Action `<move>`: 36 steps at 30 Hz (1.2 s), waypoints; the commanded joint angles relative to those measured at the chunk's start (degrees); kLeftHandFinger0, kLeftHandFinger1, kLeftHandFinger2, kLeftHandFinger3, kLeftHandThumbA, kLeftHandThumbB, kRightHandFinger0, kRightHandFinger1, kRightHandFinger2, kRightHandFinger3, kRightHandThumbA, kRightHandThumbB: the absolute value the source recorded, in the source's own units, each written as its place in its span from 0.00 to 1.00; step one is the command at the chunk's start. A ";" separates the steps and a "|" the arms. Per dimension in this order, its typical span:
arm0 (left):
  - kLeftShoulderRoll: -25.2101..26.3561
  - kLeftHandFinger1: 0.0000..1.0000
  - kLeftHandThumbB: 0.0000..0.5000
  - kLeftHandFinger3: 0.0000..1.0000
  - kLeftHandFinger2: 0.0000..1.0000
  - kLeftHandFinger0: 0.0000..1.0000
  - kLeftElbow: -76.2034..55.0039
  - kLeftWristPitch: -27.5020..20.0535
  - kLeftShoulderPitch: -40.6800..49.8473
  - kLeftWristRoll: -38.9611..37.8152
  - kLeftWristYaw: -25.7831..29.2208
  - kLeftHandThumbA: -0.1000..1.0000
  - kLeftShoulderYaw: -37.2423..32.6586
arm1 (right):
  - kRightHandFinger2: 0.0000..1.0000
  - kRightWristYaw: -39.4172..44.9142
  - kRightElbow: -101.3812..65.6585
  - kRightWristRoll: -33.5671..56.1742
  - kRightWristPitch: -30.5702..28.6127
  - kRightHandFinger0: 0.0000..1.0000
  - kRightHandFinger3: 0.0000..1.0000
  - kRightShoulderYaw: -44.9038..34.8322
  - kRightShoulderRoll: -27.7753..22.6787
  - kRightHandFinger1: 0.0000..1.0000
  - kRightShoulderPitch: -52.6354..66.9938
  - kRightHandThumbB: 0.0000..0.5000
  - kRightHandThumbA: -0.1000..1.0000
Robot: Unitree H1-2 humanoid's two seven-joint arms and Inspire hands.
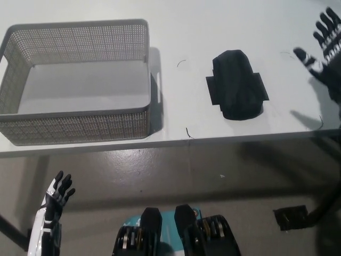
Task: Use the right hand to push the pencil case on the right hand side to the container on the left side
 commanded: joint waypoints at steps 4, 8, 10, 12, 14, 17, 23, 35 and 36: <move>0.59 1.00 0.57 1.00 1.00 1.00 -1.98 -2.29 -0.39 -0.05 -0.60 1.00 0.50 | 1.00 1.86 13.30 0.14 -5.23 1.00 1.00 0.54 -2.50 1.00 -12.10 0.54 1.00; 0.63 1.00 0.69 1.00 1.00 1.00 -2.02 -2.29 -0.04 -0.86 -0.90 1.00 0.51 | 1.00 2.51 23.72 0.78 -6.50 1.00 1.00 0.17 -2.27 1.00 -17.75 0.60 1.00; 0.60 1.00 0.70 1.00 1.00 1.00 -2.00 -2.29 -0.01 -1.19 -1.00 1.00 0.57 | 1.00 2.96 30.72 0.60 -7.76 1.00 1.00 0.23 -2.41 1.00 -21.38 0.70 1.00; 0.50 1.00 0.71 1.00 1.00 1.00 -2.04 -2.29 0.03 -1.87 -1.32 1.00 0.57 | 1.00 2.76 35.98 0.08 -8.65 1.00 1.00 0.43 -2.49 1.00 -24.05 0.72 1.00; 0.48 1.00 0.73 1.00 1.00 1.00 -2.18 -2.29 0.01 -1.53 -1.25 1.00 0.61 | 1.00 2.40 39.69 -0.18 -9.10 1.00 1.00 0.52 -2.40 1.00 -25.91 0.69 1.00; 0.33 1.00 0.73 1.00 1.00 1.00 -2.27 -2.29 0.01 -1.55 -1.30 1.00 0.70 | 1.00 0.72 45.62 -1.17 -10.27 1.00 1.00 1.04 -1.92 1.00 -29.10 0.62 1.00; 0.12 1.00 0.73 1.00 1.00 1.00 -2.32 -2.29 0.00 -2.27 -2.00 1.00 0.63 | 1.00 -0.57 51.16 -2.13 -9.60 1.00 1.00 1.97 -1.37 1.00 -31.75 0.61 1.00; -0.40 1.00 0.69 1.00 1.00 1.00 -4.19 -2.29 1.18 -3.67 -2.84 1.00 1.15 | 1.00 -1.98 53.40 -3.89 -9.78 1.00 1.00 3.51 0.04 1.00 -31.46 0.66 1.00; -0.43 1.00 0.69 1.00 1.00 1.00 -4.21 -2.29 1.21 -3.76 -2.90 1.00 1.20 | 1.00 -1.74 53.58 -3.66 -9.69 1.00 1.00 3.36 0.13 1.00 -31.23 0.66 1.00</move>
